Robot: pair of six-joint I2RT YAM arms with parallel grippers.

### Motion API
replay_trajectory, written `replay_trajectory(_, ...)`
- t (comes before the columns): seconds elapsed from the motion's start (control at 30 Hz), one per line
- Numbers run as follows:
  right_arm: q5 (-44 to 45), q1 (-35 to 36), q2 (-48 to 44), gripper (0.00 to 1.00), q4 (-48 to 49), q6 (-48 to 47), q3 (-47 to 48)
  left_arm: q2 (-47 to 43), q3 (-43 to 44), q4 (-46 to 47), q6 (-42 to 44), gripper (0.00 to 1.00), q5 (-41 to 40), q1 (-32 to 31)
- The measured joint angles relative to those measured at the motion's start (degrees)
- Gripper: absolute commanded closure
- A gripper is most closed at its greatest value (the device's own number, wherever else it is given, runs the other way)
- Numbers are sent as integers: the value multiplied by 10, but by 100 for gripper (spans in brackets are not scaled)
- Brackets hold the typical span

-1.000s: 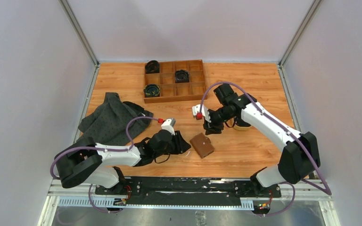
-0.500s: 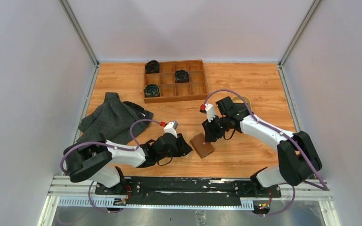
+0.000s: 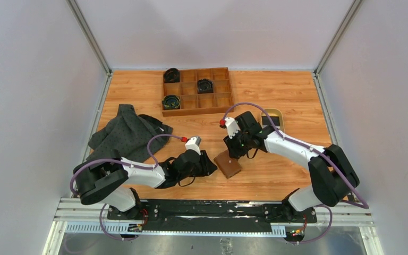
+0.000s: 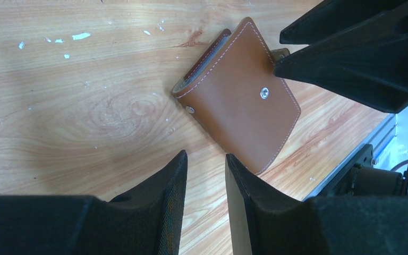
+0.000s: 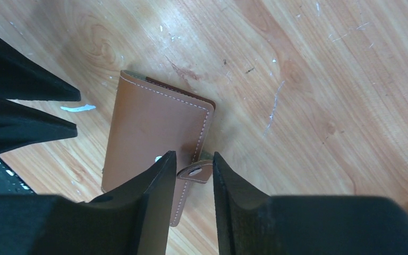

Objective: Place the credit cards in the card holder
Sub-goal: Close the card holder at the center of the board.

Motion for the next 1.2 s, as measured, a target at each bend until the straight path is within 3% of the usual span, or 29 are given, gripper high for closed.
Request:
replay_trajectory(0.2, 20, 7, 0, 92, -1, -11, 0, 0, 0, 0, 3, 64, -5, 0)
replay_trajectory(0.3, 23, 10, 0, 100, -2, -22, 0, -7, 0, 0, 13, 64, -9, 0)
replay_trajectory(0.7, 45, 26, -7, 100, -22, -108, 23, -44, 15, 0, 103, 62, -25, 2)
replay_trajectory(0.87, 54, 34, -5, 100, -25, -164, 50, -26, 33, 0, 122, 57, -17, 43)
replay_trajectory(1.07, -13, 34, -1, 100, -24, -269, 56, -25, 34, 0, 141, 54, 0, 89)
replay_trajectory(1.2, -70, 34, 35, 100, -47, -334, 75, -66, 4, -1, 153, 46, 0, 90)
